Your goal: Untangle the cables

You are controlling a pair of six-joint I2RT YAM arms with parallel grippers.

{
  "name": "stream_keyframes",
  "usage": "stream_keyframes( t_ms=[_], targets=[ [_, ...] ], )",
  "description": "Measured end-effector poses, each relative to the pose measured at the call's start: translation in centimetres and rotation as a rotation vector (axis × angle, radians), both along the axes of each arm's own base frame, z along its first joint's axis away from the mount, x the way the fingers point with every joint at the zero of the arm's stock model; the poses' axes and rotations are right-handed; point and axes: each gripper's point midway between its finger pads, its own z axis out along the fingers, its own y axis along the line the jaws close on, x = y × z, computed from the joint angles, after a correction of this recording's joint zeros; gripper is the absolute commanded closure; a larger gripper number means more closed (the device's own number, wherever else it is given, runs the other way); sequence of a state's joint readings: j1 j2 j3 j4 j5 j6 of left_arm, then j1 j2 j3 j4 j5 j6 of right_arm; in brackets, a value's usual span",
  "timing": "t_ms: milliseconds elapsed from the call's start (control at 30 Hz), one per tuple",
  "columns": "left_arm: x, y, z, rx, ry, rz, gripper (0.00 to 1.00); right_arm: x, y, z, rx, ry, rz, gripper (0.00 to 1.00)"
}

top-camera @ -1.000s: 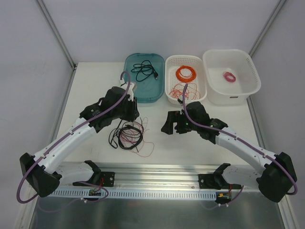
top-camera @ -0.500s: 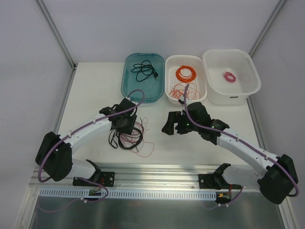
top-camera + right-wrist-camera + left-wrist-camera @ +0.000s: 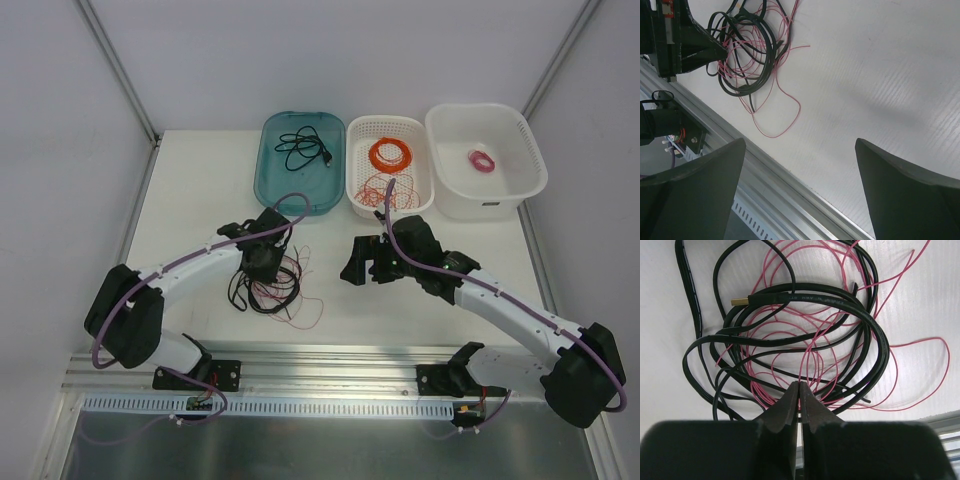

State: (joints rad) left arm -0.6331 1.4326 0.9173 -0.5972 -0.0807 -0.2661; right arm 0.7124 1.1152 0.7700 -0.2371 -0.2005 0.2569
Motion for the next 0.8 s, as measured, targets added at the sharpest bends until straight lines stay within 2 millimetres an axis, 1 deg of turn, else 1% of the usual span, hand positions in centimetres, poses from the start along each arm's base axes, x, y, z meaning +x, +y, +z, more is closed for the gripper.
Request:
stream_keyframes(
  t_ms=[133, 300, 400, 433, 500, 567, 633, 700, 733, 800],
  targets=[
    [0.1, 0.0, 0.4, -0.006, -0.015, -0.004, 1.0, 0.0, 0.0, 0.0, -0.001, -0.001, -0.001, 0.04],
    [0.3, 0.0, 2.2, -0.033, -0.063, -0.016, 1.0, 0.0, 0.0, 0.0, -0.003, -0.003, 0.001, 0.04],
    [0.8, -0.4, 4.2, -0.065, -0.107, -0.017, 1.0, 0.0, -0.1, 0.0, -0.004, -0.002, 0.001, 0.04],
    [1.0, -0.6, 5.1, -0.081, -0.126, -0.017, 1.0, 0.0, -0.1, 0.0, -0.004, -0.002, 0.001, 0.04],
    [1.6, -1.1, 7.6, -0.121, -0.177, -0.018, 1.0, 0.0, -0.1, 0.0, -0.003, -0.004, 0.001, 0.04],
    [2.5, -2.1, 11.6, -0.191, -0.255, -0.024, 1.0, 0.0, -0.1, 0.2, -0.002, -0.008, 0.002, 0.04],
    [3.5, -3.1, 17.1, -0.285, -0.36, -0.033, 1.0, 0.0, -0.2, 0.4, 0.001, -0.016, 0.0, 0.04],
    [4.0, -4.1, 23.6, -0.402, -0.486, -0.052, 1.0, 0.0, -0.3, 0.7, 0.007, -0.027, -0.003, 0.04],
    [4.0, -4.5, 26.4, -0.449, -0.533, -0.064, 1.0, 0.0, -0.3, 1.0, 0.011, -0.034, -0.005, 0.04],
    [3.6, -4.9, 33.5, -0.569, -0.664, -0.094, 1.0, 0.0, -0.3, 1.4, 0.021, -0.047, -0.006, 0.04]
  ],
)
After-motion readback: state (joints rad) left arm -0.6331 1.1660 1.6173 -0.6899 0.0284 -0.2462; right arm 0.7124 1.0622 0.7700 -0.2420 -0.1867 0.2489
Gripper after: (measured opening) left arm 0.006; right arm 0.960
